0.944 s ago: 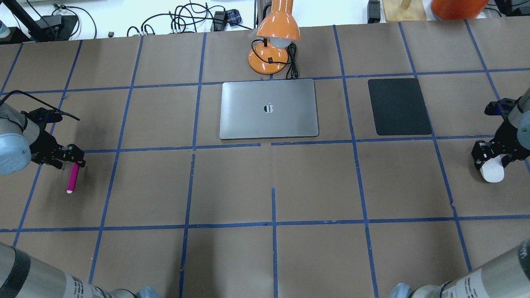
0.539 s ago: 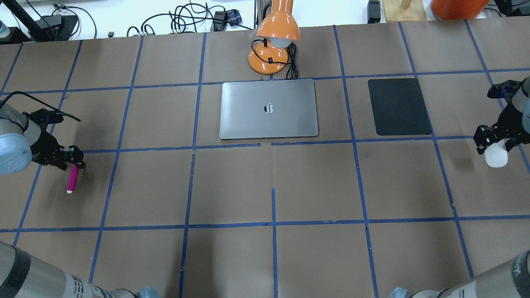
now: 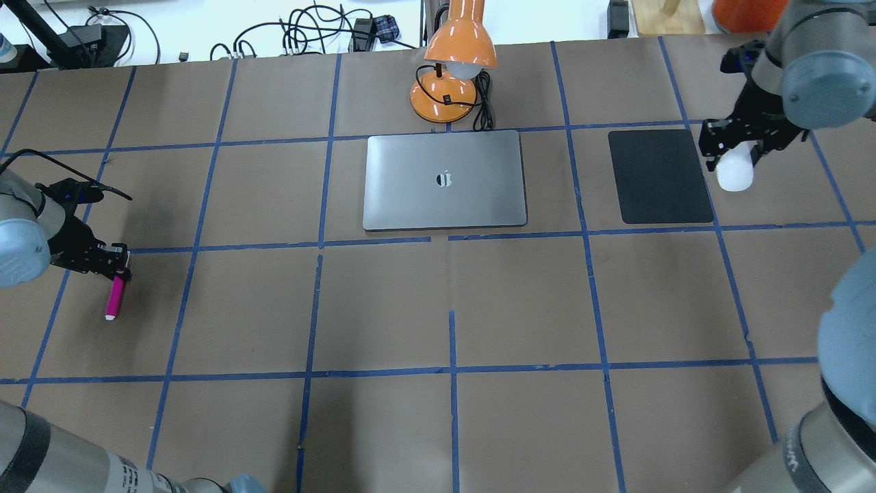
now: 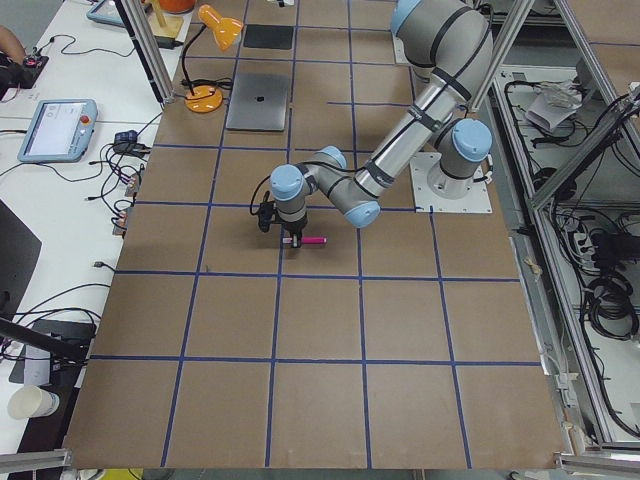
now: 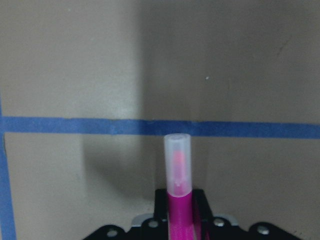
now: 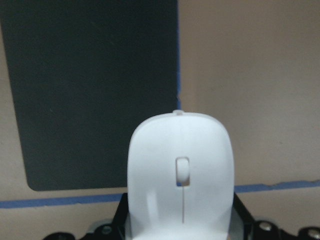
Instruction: Place pen and mouse around notebook
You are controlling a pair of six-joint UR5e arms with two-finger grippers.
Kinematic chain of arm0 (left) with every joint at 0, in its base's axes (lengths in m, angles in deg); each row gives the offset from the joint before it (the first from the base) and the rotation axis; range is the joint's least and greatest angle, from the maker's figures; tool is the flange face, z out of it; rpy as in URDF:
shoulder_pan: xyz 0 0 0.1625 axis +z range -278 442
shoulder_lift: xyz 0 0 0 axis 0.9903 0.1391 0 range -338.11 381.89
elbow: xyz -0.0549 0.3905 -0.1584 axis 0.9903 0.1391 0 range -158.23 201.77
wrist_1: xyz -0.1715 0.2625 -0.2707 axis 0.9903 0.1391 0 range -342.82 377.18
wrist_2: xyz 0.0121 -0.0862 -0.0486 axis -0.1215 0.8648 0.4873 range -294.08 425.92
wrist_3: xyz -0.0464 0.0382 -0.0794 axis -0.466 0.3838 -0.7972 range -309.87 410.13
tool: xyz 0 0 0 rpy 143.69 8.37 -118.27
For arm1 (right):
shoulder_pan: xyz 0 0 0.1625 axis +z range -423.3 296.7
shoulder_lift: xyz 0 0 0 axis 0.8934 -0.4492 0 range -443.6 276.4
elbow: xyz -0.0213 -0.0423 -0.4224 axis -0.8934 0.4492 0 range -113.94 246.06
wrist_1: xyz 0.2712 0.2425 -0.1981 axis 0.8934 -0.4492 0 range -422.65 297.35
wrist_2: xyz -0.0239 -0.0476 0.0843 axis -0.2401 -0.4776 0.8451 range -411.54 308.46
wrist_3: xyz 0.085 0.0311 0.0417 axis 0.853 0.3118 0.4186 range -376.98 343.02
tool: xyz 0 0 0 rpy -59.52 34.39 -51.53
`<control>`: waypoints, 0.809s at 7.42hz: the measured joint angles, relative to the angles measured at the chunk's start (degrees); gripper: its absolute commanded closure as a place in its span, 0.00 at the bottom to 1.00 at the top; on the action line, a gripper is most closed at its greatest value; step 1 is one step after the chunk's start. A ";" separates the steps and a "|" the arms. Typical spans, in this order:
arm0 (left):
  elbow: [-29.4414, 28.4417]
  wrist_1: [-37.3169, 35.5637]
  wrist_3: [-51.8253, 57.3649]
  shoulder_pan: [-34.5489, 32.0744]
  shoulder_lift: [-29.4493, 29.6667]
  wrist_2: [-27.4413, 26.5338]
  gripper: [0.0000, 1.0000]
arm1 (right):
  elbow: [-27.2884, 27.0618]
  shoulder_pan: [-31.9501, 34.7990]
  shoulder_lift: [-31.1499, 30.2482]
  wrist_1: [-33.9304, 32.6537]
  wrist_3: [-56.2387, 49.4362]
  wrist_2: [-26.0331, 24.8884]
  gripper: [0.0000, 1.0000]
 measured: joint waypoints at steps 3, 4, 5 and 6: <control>-3.41 5.38 -4.63 -0.87 -3.03 -0.03 1.00 | 5.63 3.80 7.91 1.34 3.14 0.51 0.80; -4.56 6.62 -10.60 -1.80 -3.79 0.04 1.00 | 5.03 3.94 8.37 1.71 3.33 1.04 0.55; -5.20 7.35 -16.80 -3.97 -4.32 -0.03 1.00 | 4.43 3.98 8.56 1.82 3.42 1.40 0.02; -5.42 8.16 -23.88 -7.18 -4.91 -0.02 1.00 | 4.14 4.00 8.61 1.70 3.49 1.57 0.00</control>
